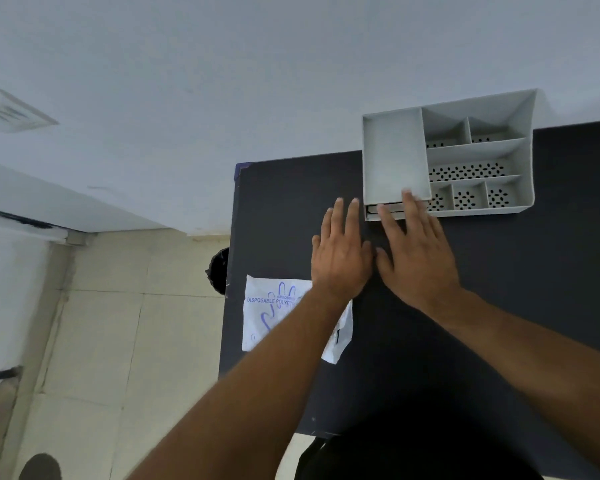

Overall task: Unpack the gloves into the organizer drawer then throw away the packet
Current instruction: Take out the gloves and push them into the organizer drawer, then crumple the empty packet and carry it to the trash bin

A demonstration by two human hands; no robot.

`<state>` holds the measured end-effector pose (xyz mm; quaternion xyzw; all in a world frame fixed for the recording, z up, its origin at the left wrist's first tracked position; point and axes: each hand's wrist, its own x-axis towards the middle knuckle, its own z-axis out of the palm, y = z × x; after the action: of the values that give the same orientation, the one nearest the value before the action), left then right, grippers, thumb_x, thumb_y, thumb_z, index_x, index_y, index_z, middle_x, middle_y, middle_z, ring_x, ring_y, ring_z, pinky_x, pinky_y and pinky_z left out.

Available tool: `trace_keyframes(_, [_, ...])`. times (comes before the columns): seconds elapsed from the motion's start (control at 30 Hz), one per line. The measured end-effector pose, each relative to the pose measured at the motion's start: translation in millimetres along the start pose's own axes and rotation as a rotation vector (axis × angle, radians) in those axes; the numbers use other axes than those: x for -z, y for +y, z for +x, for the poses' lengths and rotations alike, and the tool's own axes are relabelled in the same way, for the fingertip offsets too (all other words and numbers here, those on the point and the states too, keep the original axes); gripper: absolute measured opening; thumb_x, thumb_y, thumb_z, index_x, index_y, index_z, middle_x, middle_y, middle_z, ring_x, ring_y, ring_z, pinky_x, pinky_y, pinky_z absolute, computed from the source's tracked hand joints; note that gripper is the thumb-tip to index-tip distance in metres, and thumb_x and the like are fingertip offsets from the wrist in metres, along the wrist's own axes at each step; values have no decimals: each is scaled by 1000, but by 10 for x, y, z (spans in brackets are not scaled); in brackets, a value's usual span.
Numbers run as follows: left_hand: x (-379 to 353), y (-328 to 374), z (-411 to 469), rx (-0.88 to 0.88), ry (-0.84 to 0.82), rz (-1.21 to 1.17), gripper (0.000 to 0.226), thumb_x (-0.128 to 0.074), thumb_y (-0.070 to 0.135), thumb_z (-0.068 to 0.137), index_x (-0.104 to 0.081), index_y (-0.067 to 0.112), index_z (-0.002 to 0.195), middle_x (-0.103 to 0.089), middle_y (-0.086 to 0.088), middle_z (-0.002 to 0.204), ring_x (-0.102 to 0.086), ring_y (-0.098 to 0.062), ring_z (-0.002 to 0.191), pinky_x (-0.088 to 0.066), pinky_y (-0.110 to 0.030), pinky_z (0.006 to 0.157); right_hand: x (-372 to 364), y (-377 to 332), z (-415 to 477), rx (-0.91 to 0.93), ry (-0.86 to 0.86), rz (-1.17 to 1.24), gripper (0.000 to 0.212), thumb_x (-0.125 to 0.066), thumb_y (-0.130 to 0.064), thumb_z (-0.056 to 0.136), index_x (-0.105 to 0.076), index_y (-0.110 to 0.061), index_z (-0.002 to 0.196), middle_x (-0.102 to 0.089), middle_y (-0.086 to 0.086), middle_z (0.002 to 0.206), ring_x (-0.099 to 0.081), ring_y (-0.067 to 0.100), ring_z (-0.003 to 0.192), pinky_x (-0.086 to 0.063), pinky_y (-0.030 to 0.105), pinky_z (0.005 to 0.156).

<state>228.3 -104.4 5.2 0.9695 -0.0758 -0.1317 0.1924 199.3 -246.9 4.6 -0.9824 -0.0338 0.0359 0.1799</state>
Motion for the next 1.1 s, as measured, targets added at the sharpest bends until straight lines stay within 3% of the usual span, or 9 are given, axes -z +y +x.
trace_keyframes(0.2, [-185, -615, -819, 334, -110, 28, 77, -55, 43, 98, -10, 30, 160, 1, -5, 171, 1, -34, 156, -25, -65, 116, -285, -459, -467, -7, -454, 150, 84, -54, -48, 95, -3, -29, 159, 8, 8, 168, -14, 29, 154, -31, 43, 118])
trace_keyframes(0.37, [-218, -983, -1290, 735, -167, -196, 92, -58, 52, 91, -4, 24, 160, -4, -11, 170, -10, -41, 153, -27, -61, 115, -608, -843, -732, 61, -637, 167, 94, -59, -55, 90, 1, -33, 159, -10, 12, 167, -29, 31, 147, -35, 40, 113])
trace_keyframes(0.53, [-350, -1136, -1603, 550, -179, -456, 71, -53, 42, 96, -27, 19, 158, -51, -6, 149, -52, -29, 134, -43, -32, 106, -898, -1098, -826, 47, -668, 193, 109, -73, -41, 84, 8, -39, 156, -44, 14, 139, -55, 27, 120, -50, 36, 95])
trace_keyframes(0.67, [-384, -1152, -1782, 572, -213, -789, 55, -56, 11, 98, -42, 20, 151, -61, -1, 135, -60, -20, 121, -49, -19, 94, -1049, -1194, -843, -50, -734, 322, 79, -66, -28, 88, -24, -36, 154, -63, 1, 123, -63, 23, 109, -51, 34, 92])
trace_keyframes(0.73, [-350, -1200, -1862, 599, -145, -806, 50, -55, 6, 97, -49, 19, 145, -63, 1, 129, -60, -15, 116, -48, -14, 91, -1062, -1242, -877, -223, -815, 506, 36, -63, -25, 90, -63, -27, 125, -74, 0, 107, -70, 24, 100, -56, 35, 86])
trace_keyframes(0.8, [-275, -1255, -1899, 632, -41, -750, 54, -59, 11, 97, -47, 21, 148, -61, -2, 135, -58, -17, 121, -50, -25, 100, -1022, -1318, -906, -365, -817, 670, 12, -61, -18, 92, -72, -15, 96, -76, 7, 88, -74, 24, 84, -58, 33, 71])
trace_keyframes(0.9, [-218, -1401, -1900, 627, -40, -816, 53, -65, 27, 95, -49, 28, 146, -56, 4, 135, -56, -14, 122, -50, -27, 99, -933, -1459, -874, -578, -734, 932, 15, -59, -9, 96, -69, -11, 85, -72, 8, 80, -70, 17, 67, -54, 27, 58])
trace_keyframes(0.97, [-141, -1495, -1843, 674, -197, -1128, 41, -61, 30, 96, -60, 31, 137, -67, 4, 125, -63, -17, 112, -53, -28, 86, -855, -1552, -839, -667, -702, 1086, 16, -55, -3, 96, -70, -7, 93, -73, 11, 81, -70, 17, 65, -54, 25, 54])
trace_keyframes(1.1, [-29, -1573, -1780, 708, -283, -1431, 30, -59, 8, 98, -64, 16, 126, -73, -12, 108, -72, -27, 96, -61, -47, 84, -795, -1734, -827, -573, -613, 1091, 26, -52, 1, 93, -72, -12, 103, -75, 13, 99, -72, 21, 83, -58, 30, 70])
